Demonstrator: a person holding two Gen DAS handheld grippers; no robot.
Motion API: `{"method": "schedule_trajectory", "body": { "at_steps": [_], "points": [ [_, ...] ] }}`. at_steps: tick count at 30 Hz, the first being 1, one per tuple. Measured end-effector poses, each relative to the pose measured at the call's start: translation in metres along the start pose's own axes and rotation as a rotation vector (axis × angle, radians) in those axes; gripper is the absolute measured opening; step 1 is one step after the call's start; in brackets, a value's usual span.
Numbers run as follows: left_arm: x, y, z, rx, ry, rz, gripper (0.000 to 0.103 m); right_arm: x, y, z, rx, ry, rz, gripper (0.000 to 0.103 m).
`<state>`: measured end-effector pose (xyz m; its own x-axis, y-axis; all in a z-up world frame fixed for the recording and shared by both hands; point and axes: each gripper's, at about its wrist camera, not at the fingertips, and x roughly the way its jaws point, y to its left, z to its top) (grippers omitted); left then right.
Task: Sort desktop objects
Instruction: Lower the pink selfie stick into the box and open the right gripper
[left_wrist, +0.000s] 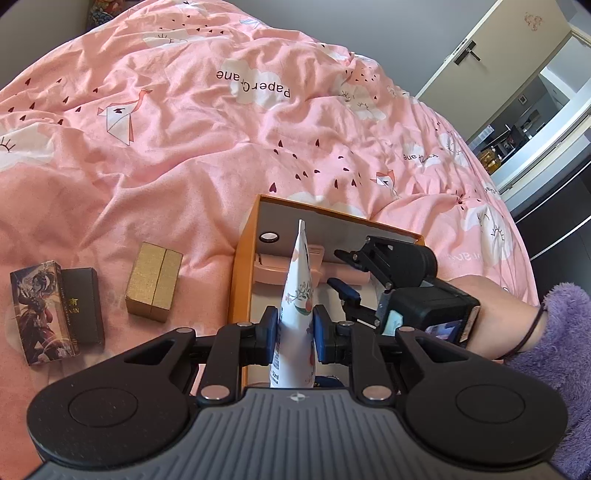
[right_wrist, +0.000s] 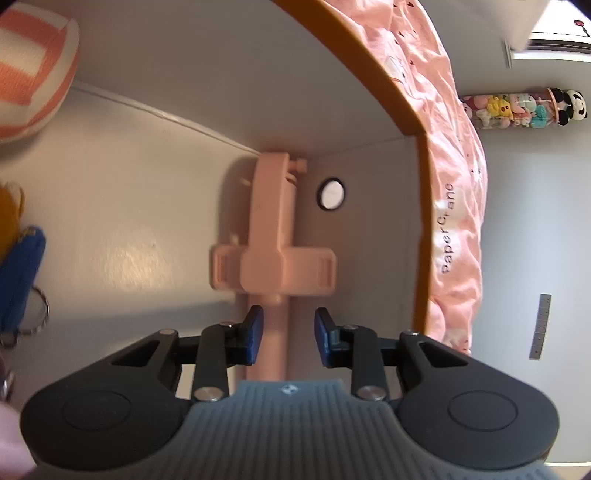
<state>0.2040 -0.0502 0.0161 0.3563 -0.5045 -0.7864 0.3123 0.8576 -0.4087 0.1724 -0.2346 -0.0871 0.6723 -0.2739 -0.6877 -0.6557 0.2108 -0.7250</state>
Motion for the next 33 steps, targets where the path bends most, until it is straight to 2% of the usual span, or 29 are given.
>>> {"method": "schedule_trajectory", "body": {
  "at_steps": [3, 6, 9, 13, 16, 22, 29, 33],
  "points": [
    [0.005, -0.005, 0.001, 0.019, 0.003, -0.003, 0.023, -0.01, -0.012, -0.005, 0.059, 0.005, 0.036, 0.019],
    [0.012, -0.011, 0.001, 0.042, 0.014, -0.007, 0.023, -0.026, -0.025, -0.009, 0.167, -0.011, 0.038, 0.018],
    [0.025, -0.017, 0.002, 0.066, 0.046, 0.006, 0.023, -0.042, -0.036, -0.017, 0.337, -0.03, 0.064, 0.018],
    [0.044, -0.03, 0.001, 0.135, 0.067, 0.067, 0.023, -0.062, -0.043, -0.03, 0.608, -0.032, 0.16, 0.018],
    [0.059, -0.036, -0.001, 0.162, 0.079, 0.072, 0.023, -0.078, -0.033, -0.042, 0.772, -0.047, 0.193, 0.018],
    [0.081, -0.038, -0.006, 0.196, 0.115, 0.127, 0.023, -0.074, -0.023, -0.046, 0.914, -0.033, 0.216, 0.018],
    [0.077, -0.035, -0.015, 0.216, 0.142, 0.185, 0.022, -0.061, -0.027, -0.046, 1.02, -0.039, 0.272, 0.018],
    [0.073, -0.032, -0.016, 0.21, 0.178, 0.209, 0.021, -0.059, -0.027, -0.047, 1.13, -0.054, 0.336, 0.018]
  ]
}}
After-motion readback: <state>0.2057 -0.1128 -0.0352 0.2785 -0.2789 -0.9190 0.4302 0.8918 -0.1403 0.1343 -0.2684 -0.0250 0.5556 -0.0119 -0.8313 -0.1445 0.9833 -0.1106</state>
